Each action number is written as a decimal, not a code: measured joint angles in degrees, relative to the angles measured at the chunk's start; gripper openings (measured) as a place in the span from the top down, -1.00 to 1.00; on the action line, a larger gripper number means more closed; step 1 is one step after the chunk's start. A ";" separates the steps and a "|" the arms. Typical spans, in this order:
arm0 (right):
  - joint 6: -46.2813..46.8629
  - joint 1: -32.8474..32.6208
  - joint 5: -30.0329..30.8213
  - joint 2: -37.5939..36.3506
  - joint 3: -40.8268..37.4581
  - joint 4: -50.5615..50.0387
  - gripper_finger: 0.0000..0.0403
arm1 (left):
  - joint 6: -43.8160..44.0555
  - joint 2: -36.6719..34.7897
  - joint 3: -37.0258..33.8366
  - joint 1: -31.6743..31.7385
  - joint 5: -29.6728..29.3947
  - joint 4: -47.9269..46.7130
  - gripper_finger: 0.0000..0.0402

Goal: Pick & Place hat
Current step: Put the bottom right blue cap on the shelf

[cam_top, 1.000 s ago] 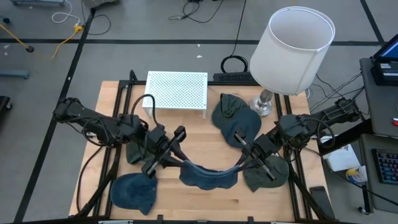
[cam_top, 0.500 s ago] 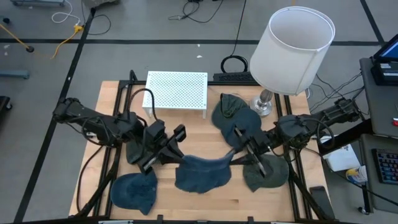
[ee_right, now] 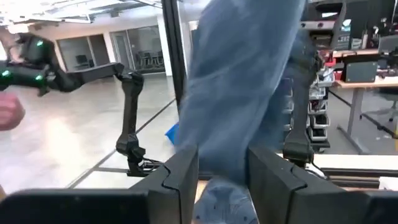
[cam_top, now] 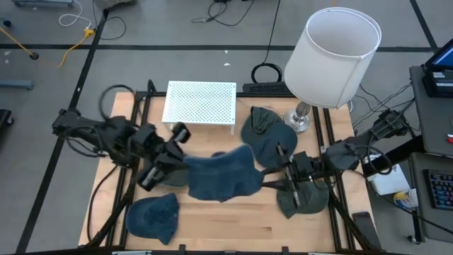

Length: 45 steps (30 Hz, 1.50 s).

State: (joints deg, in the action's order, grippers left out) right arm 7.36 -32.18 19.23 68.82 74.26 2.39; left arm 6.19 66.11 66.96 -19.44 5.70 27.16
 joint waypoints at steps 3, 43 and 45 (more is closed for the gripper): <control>-1.50 -1.28 2.29 0.00 0.00 -0.02 0.43 | -3.82 -2.20 0.00 -1.02 -3.05 -0.98 0.95; 5.50 4.45 16.54 17.33 0.00 54.83 -0.26 | -46.60 4.32 0.00 -6.62 -7.85 21.20 0.95; 5.50 4.45 16.36 17.38 0.00 55.10 -0.26 | -46.48 4.94 0.00 -6.62 -8.80 21.20 0.95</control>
State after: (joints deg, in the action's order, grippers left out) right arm 12.86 -27.73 35.59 86.19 74.26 57.49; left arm -40.29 71.05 66.96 -26.06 -3.10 48.37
